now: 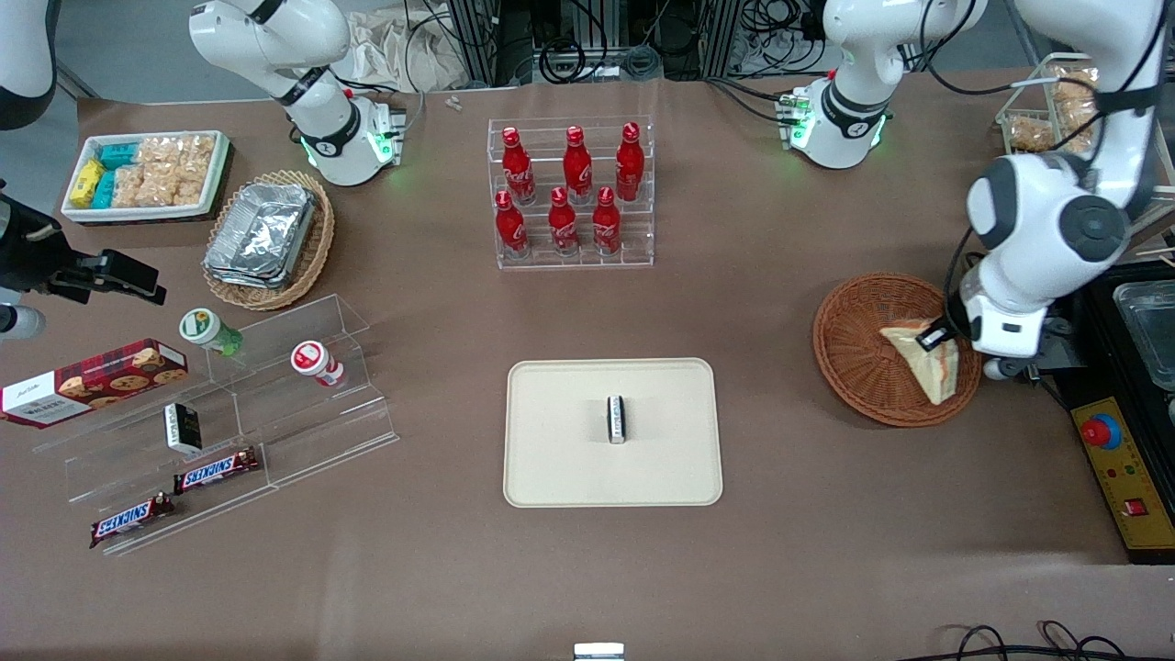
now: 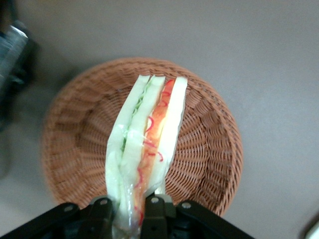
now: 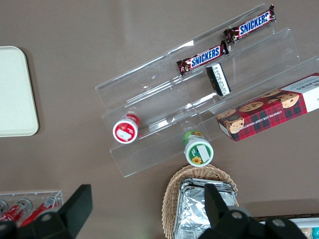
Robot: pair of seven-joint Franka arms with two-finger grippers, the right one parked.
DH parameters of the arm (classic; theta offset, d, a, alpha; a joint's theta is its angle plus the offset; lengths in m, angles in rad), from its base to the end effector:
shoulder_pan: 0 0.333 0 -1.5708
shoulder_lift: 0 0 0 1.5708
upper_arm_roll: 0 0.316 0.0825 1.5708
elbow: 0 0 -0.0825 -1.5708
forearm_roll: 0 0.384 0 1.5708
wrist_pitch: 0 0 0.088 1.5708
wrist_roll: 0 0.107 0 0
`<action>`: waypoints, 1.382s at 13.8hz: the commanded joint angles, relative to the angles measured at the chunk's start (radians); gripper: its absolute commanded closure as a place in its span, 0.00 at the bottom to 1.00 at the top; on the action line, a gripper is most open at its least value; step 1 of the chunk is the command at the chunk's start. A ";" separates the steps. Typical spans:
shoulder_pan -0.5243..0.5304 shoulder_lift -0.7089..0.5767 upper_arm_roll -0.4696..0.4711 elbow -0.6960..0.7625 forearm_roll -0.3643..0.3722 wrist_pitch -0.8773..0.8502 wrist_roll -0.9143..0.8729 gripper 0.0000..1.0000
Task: Place sandwich from basket to tray
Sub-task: 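Lift the sandwich out of the basket with the left gripper, then carry the sandwich toward the white tray beside the black packet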
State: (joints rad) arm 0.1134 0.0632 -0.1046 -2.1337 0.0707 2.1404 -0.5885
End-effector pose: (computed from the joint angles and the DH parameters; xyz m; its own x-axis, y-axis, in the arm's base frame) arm 0.5436 0.0082 0.3734 0.8480 0.5296 -0.0192 0.5270 -0.8466 -0.0738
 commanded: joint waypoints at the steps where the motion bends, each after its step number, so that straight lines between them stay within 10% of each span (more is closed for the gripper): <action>1: -0.001 0.091 -0.045 0.375 0.046 -0.407 0.031 1.00; 9: -0.191 0.392 -0.179 0.995 0.046 -0.685 0.007 1.00; 19: -0.397 0.674 -0.179 0.987 0.040 -0.337 -0.194 1.00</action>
State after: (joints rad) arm -0.2747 0.6858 -0.2858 -1.1590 0.0983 1.7638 -0.7747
